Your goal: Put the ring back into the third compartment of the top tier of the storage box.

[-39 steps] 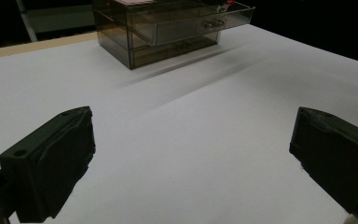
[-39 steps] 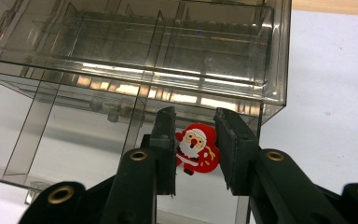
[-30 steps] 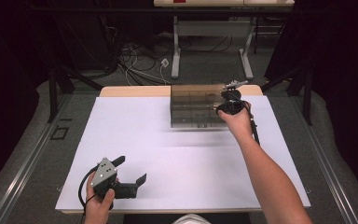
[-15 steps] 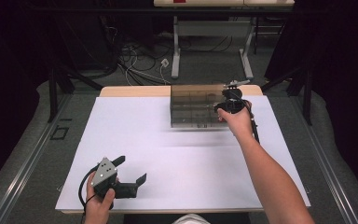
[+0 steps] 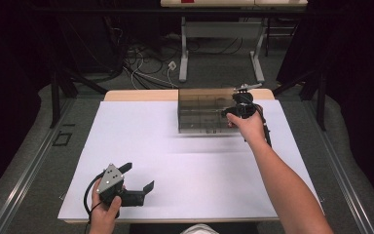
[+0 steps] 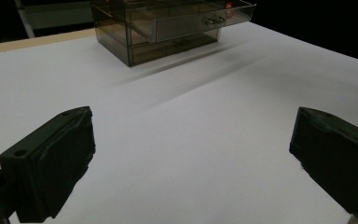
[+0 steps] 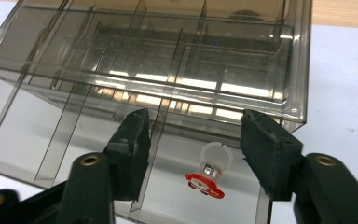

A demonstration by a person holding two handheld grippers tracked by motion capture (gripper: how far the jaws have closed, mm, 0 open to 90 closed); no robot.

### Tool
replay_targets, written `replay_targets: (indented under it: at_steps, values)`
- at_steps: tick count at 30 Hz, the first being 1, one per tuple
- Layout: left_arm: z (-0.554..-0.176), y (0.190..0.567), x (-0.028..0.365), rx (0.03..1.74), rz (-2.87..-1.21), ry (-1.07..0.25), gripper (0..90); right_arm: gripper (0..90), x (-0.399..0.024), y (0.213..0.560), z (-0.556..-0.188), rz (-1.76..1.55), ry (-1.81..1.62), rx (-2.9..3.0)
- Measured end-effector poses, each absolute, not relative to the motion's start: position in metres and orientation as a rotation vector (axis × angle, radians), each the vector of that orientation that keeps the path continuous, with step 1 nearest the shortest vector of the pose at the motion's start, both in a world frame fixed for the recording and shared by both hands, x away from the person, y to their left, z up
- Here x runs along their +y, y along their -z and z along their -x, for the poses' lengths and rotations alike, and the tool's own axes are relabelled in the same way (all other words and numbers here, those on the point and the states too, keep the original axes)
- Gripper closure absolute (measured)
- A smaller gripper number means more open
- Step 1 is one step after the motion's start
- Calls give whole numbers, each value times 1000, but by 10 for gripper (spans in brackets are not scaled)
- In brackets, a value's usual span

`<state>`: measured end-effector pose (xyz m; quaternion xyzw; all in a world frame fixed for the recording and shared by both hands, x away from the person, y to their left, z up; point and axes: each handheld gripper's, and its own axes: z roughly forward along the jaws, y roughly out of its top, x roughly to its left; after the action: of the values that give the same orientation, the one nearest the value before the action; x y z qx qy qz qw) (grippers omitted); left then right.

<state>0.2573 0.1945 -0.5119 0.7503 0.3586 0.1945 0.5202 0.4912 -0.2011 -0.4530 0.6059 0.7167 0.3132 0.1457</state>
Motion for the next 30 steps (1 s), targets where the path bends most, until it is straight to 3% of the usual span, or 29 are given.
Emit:
replay_targets:
  at_steps: [30]
  values:
    - [-256, 511, 194, 856, -1798, -468, 2, 309, -209, 442, -483, -1602, -1014, 2059]
